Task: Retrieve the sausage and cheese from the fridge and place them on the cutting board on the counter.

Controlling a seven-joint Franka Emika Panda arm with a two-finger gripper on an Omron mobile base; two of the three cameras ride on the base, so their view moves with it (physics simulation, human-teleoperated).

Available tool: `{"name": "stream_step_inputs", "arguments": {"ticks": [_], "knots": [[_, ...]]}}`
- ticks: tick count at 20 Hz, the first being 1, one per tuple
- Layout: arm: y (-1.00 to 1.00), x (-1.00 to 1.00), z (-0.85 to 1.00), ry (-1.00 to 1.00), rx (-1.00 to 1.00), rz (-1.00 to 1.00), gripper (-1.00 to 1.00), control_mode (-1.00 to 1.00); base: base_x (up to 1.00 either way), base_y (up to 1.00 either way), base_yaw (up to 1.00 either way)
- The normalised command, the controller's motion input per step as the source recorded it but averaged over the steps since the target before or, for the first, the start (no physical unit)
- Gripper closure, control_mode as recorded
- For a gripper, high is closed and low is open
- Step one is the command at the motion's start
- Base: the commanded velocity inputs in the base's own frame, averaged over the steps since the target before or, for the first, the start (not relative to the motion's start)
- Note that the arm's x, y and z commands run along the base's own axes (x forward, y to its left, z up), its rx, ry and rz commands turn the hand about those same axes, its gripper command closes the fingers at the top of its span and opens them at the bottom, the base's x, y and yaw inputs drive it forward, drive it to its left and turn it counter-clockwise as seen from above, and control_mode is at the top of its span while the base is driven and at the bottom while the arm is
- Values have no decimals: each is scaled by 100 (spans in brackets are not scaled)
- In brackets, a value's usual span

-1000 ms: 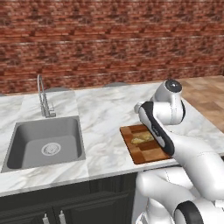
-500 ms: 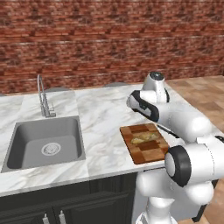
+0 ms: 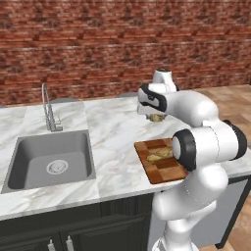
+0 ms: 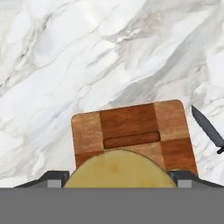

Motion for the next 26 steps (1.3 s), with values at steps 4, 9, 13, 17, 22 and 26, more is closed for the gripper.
{"name": "stream_step_inputs", "arguments": {"ticks": [4, 9, 13, 17, 22, 26], "knots": [[0, 1, -44, 20, 0, -3, 100, -100, 0, 0, 0], [0, 8, -48, 7, 0, 0, 100, -100, 0, 0, 0], [1, 26, -59, 4, 0, 0, 100, -100, 0, 0, 0], [0, 29, -34, 1, 0, 0, 100, -100, 0, 0, 0], [0, 8, -20, 0, 0, 0, 100, -100, 0, 0, 0], [0, -15, -17, 0, 0, 0, 100, -100, 0, 0, 0]]}}
